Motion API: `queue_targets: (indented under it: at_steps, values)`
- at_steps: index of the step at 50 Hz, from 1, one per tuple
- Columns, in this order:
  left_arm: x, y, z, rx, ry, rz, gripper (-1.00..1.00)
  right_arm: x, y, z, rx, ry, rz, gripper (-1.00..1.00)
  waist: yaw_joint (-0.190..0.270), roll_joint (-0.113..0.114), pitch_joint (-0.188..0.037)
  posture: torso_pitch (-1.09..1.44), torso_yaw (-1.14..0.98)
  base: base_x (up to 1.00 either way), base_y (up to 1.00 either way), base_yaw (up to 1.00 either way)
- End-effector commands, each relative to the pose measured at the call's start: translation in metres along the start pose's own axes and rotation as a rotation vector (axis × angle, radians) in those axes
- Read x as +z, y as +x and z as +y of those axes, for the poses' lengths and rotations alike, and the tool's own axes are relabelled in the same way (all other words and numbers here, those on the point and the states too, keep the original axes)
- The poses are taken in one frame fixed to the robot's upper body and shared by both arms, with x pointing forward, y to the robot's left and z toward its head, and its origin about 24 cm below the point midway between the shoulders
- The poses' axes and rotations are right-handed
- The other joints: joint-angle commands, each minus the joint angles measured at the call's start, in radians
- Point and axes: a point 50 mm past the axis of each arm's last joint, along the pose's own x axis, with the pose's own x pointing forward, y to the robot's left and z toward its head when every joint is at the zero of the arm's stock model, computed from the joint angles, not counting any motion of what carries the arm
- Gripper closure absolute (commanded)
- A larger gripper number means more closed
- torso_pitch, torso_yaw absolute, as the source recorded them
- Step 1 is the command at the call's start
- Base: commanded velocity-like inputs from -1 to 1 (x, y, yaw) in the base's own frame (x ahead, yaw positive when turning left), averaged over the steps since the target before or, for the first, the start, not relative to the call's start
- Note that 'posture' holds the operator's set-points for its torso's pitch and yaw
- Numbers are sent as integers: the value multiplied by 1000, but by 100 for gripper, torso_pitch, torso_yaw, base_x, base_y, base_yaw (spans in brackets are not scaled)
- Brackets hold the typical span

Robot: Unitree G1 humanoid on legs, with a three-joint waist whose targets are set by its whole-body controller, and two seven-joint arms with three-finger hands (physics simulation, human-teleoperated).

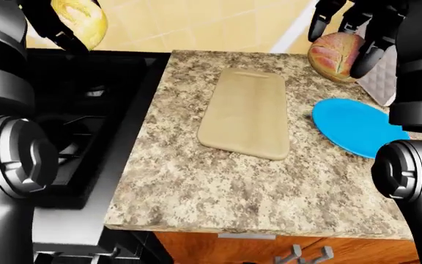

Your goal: Place all breads on the cutting board.

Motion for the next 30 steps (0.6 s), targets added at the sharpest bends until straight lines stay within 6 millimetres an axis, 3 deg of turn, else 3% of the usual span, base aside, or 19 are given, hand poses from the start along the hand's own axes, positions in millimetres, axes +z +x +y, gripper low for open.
queue_targets:
  at_steps: [1,8,10,11,12,18,26,30]
  values:
    - [24,-14,27,112,12,-99,100,2,-22,-27,-144,4,-17,100,-17,13,-49,0,0,0,0,0]
    - [30,-16,31,115,11,-109,100,5,-23,-31,-149,2,-19,100,-11,-36,-47,0,0,0,0,0]
    - [32,-17,32,116,9,-114,100,7,-22,-33,-150,-1,-20,100,-1,-68,-57,0,0,0,0,0]
    - [33,-17,32,116,5,-117,100,8,-20,-33,-146,-4,-20,100,1,-65,-52,0,0,0,0,0]
    - [34,-18,33,115,6,-121,100,9,-19,-34,-144,-6,-20,100,-2,-48,-53,0,0,0,0,0]
    - [45,-23,40,122,4,-145,100,37,-13,-50,-143,-29,-36,100,-11,-15,-74,0,0,0,0,0]
    - [45,-24,42,132,-2,-144,100,91,14,-23,-102,-100,-97,100,-27,12,-79,0,0,0,0,0]
    - [43,-23,41,131,-4,-142,100,111,34,13,-51,-156,-120,100,-29,18,-80,0,0,0,0,0]
